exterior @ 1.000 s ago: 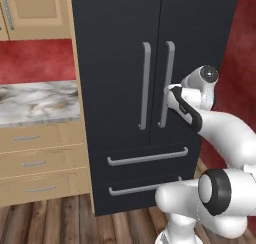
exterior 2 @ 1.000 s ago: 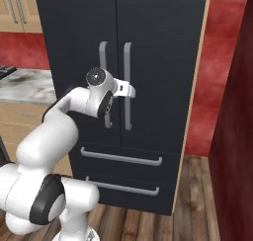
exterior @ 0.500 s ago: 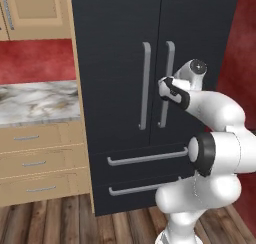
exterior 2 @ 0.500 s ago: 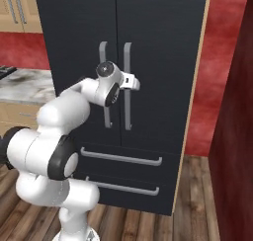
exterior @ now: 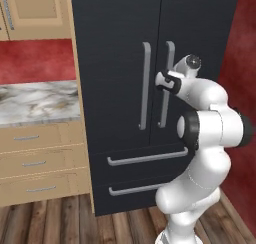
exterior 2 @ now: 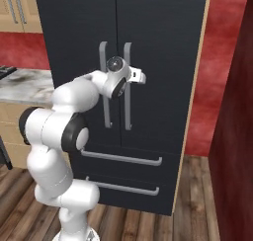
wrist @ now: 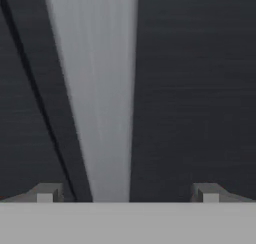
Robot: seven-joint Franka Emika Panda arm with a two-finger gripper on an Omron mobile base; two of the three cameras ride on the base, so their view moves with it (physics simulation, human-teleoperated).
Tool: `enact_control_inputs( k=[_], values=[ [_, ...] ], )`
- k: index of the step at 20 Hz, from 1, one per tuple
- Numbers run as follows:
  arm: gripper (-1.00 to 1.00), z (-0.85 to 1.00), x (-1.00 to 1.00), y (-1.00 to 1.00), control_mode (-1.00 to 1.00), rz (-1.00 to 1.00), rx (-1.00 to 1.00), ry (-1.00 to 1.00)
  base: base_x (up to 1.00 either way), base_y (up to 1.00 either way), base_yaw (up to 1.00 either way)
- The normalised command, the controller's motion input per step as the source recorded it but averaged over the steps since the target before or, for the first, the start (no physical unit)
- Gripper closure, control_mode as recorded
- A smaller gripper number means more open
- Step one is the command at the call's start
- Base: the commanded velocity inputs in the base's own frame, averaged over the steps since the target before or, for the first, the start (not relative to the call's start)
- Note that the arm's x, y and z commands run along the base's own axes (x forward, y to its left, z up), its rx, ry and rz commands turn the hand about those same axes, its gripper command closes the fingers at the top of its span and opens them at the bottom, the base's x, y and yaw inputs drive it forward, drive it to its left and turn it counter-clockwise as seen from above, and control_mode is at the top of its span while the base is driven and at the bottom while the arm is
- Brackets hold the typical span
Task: Retrieve the apple and mango from the fridge and place them into the bowl on the dining table.
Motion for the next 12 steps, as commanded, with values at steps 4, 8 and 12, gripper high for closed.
enact_control_inputs(
  k=[4,8,12],
  values=[
    [-1.00,-0.12,0.53,-0.02,-1.00,0.00,0.00,-0.07,0.00,0.00,0.00],
    [-1.00,-0.15,0.60,0.00,-1.00,0.00,0.00,-0.02,0.00,0.00,0.00],
    [-1.00,-0.17,0.69,0.00,-1.00,0.00,0.00,0.00,0.00,0.00,0.00]
  ],
)
